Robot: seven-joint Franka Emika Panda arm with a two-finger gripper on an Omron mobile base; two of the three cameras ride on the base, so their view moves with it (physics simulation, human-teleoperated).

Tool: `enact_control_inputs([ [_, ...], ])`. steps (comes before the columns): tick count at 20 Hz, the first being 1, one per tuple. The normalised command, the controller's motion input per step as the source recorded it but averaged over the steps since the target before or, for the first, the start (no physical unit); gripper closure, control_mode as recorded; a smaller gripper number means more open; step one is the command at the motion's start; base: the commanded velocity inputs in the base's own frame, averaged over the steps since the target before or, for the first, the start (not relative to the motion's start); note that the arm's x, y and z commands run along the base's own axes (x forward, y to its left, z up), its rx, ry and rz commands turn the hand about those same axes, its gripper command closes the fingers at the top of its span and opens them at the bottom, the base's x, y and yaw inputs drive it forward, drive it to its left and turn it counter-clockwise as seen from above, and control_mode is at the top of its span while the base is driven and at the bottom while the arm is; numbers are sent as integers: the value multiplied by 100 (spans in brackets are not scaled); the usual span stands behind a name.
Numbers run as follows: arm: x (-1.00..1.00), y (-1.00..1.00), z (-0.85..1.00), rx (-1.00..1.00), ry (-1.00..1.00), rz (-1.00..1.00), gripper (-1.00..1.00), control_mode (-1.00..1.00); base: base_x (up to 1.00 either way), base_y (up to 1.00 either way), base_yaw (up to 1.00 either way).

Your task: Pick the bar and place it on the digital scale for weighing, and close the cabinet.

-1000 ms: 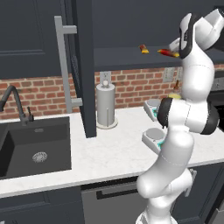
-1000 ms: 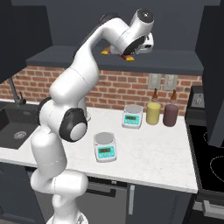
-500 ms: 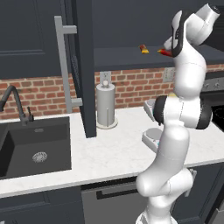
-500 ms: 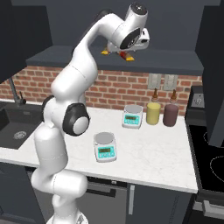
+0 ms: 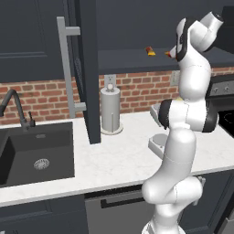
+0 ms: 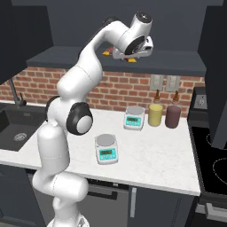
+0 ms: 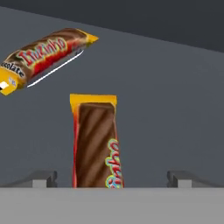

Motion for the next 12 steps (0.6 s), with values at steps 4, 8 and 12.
enact_control_inputs([
  [4, 12, 20, -85, -7, 0, 0, 100, -100, 0, 0, 0],
  [8, 0, 38, -82, -6, 0, 0, 100, -100, 0, 0, 0],
  [12, 0, 17, -53, -2, 0, 0, 100, -100, 0, 0, 0],
])
